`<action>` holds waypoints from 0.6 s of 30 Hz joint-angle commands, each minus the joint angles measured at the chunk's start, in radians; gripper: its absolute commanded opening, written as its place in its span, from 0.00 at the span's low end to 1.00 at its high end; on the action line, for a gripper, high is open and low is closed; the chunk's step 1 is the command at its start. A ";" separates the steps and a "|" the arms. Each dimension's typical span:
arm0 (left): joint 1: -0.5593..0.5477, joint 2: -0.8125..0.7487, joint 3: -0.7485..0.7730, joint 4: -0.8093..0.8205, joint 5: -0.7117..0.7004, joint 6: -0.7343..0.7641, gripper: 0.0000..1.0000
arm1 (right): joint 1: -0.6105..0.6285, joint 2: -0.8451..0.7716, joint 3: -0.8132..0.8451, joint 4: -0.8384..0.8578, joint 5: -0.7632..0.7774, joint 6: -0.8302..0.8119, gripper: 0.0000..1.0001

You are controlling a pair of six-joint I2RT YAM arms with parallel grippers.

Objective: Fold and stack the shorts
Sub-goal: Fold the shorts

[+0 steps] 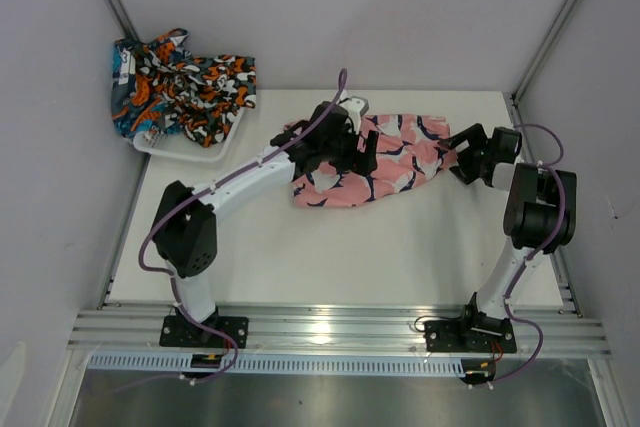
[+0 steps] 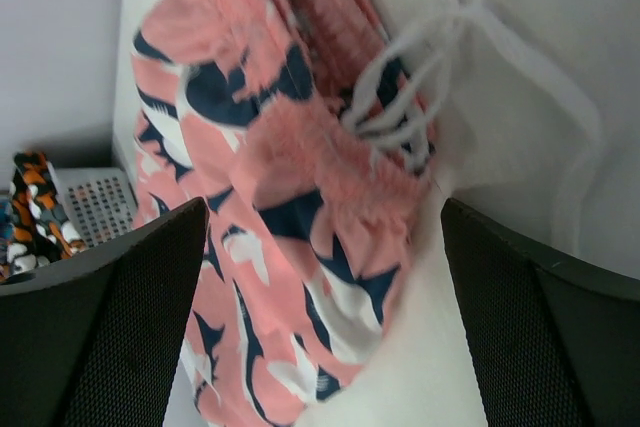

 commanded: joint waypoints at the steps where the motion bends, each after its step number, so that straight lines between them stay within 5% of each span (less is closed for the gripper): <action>1: -0.018 -0.149 -0.061 0.045 -0.004 -0.021 0.99 | 0.002 0.066 0.061 0.087 0.042 0.038 0.99; 7: -0.018 -0.219 -0.124 0.042 -0.035 -0.012 0.99 | 0.024 0.162 0.117 0.093 0.051 0.081 0.96; 16: -0.018 -0.232 -0.177 0.033 -0.056 0.007 0.99 | 0.053 0.191 0.160 0.078 0.086 0.068 0.24; 18: -0.018 -0.243 -0.196 0.036 -0.061 0.007 0.99 | 0.057 0.182 0.179 0.054 0.091 0.038 0.00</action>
